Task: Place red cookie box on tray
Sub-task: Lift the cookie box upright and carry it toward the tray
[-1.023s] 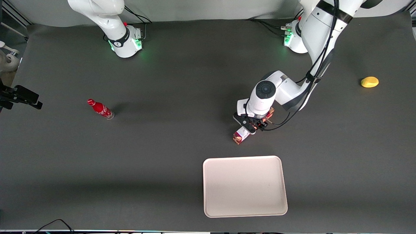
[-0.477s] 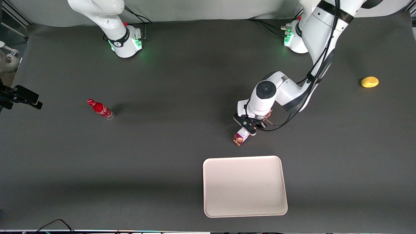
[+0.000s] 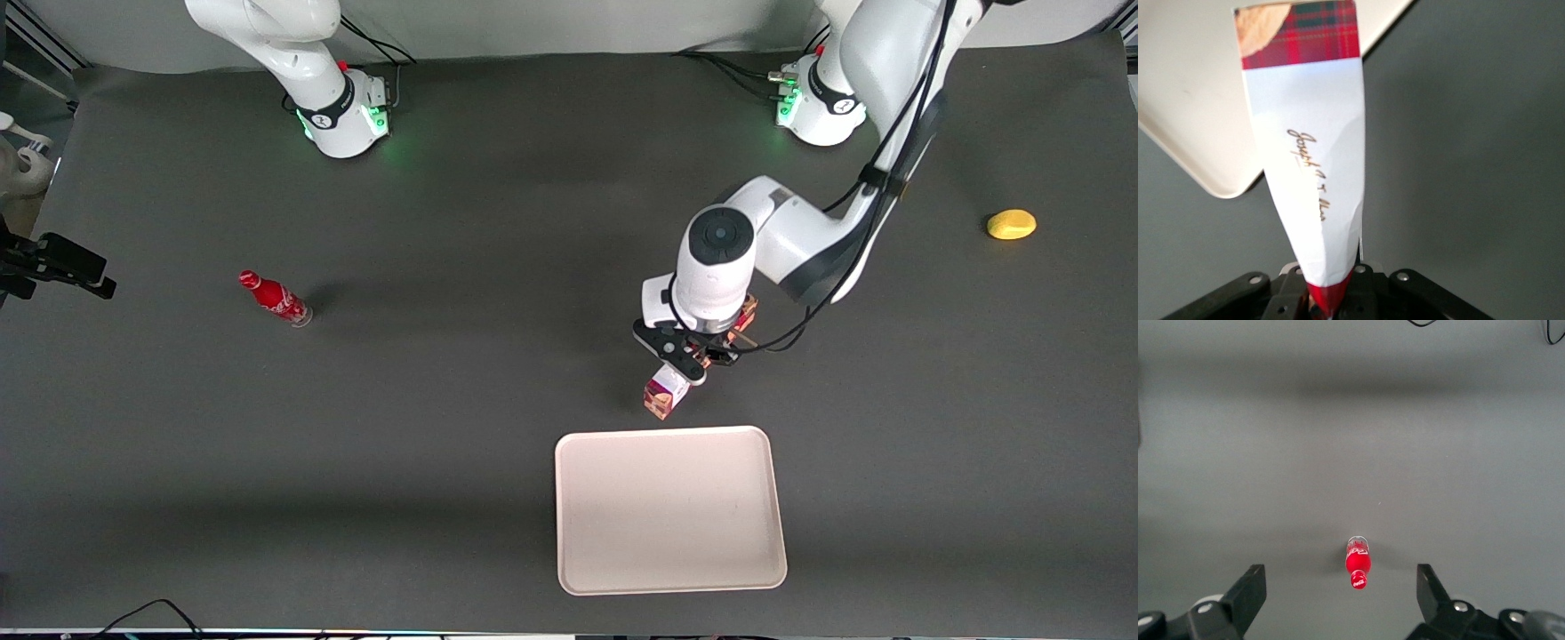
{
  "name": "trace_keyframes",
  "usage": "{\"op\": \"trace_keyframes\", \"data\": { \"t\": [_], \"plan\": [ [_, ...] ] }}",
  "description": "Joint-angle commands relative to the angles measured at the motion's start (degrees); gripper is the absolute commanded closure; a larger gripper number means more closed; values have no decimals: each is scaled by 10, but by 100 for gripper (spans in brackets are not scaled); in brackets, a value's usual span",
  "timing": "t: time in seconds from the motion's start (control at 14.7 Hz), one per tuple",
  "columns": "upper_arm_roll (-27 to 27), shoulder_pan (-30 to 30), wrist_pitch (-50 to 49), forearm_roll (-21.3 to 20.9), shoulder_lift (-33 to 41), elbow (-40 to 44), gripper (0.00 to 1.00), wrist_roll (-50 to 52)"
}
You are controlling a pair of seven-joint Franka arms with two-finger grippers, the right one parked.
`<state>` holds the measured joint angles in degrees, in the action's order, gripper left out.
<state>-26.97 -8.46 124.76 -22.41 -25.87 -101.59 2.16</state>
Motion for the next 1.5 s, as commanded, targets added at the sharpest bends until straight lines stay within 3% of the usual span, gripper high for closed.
{"op": "trace_keyframes", "data": {
  "t": [0.0,0.2,0.48,0.95,1.09,1.43],
  "plan": [
    [-8,1,-108,71,77,51,100,1],
    [-21,2,-179,88,120,99,100,1],
    [-19,3,-241,146,122,154,100,14],
    [8,8,-174,166,66,167,100,262],
    [11,8,-163,153,37,182,100,265],
    [23,7,-134,76,-69,271,100,268]
  ]
}}
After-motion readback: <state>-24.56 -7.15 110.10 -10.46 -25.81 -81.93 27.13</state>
